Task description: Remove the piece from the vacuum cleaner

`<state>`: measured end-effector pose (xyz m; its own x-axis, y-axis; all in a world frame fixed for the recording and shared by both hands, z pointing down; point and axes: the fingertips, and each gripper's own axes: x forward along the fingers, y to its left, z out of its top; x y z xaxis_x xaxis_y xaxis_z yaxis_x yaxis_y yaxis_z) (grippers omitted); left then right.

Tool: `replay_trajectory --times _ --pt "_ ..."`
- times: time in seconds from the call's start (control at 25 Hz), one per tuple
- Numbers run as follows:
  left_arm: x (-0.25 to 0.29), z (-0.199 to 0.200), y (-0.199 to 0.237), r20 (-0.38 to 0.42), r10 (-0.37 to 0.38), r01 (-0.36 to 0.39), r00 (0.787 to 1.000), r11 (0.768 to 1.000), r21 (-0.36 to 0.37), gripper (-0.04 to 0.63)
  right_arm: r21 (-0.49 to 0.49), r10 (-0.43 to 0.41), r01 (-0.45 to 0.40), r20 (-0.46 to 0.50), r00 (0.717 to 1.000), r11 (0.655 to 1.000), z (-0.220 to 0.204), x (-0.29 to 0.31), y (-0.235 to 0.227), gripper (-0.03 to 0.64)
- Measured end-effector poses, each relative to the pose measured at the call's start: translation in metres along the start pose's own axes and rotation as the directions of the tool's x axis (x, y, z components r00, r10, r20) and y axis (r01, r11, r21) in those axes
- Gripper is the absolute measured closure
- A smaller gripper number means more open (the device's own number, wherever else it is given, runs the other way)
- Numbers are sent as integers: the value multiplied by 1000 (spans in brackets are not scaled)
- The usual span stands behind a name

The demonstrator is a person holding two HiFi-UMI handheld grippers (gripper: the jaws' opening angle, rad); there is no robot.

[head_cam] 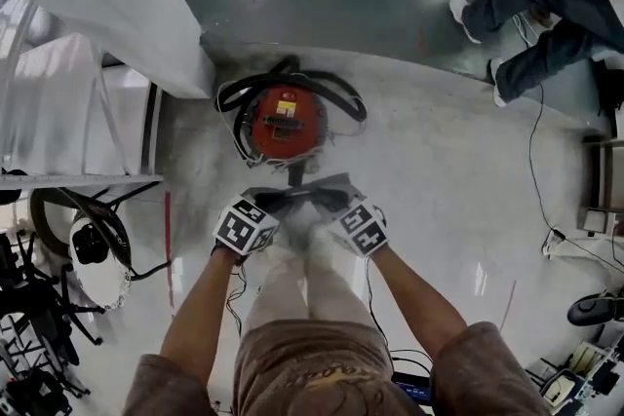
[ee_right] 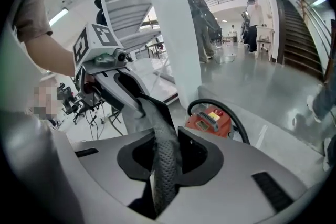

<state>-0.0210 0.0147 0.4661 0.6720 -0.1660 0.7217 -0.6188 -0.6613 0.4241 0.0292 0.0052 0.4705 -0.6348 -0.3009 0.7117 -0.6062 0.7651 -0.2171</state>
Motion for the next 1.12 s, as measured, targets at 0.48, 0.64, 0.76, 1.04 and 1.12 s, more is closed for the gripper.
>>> replay_trajectory --times 0.48,0.64,0.76,1.04,1.12 --pt "-134 147 -65 177 -47 2 983 969 247 523 -48 6 6 237 971 999 154 -128 2 552" --pt "-167 179 -75 258 -51 -35 965 948 317 523 -52 13 4 310 951 999 192 -154 5 551" --pt "-189 194 -92 339 -39 -88 940 932 352 523 -39 -14 31 372 928 999 210 -180 14 544" --pt "-214 202 -112 488 5 -182 873 931 316 515 -14 -107 128 463 880 992 222 -210 31 540" --pt "-221 200 -115 526 10 -193 850 936 294 512 1 -116 132 485 867 991 223 -214 37 540"
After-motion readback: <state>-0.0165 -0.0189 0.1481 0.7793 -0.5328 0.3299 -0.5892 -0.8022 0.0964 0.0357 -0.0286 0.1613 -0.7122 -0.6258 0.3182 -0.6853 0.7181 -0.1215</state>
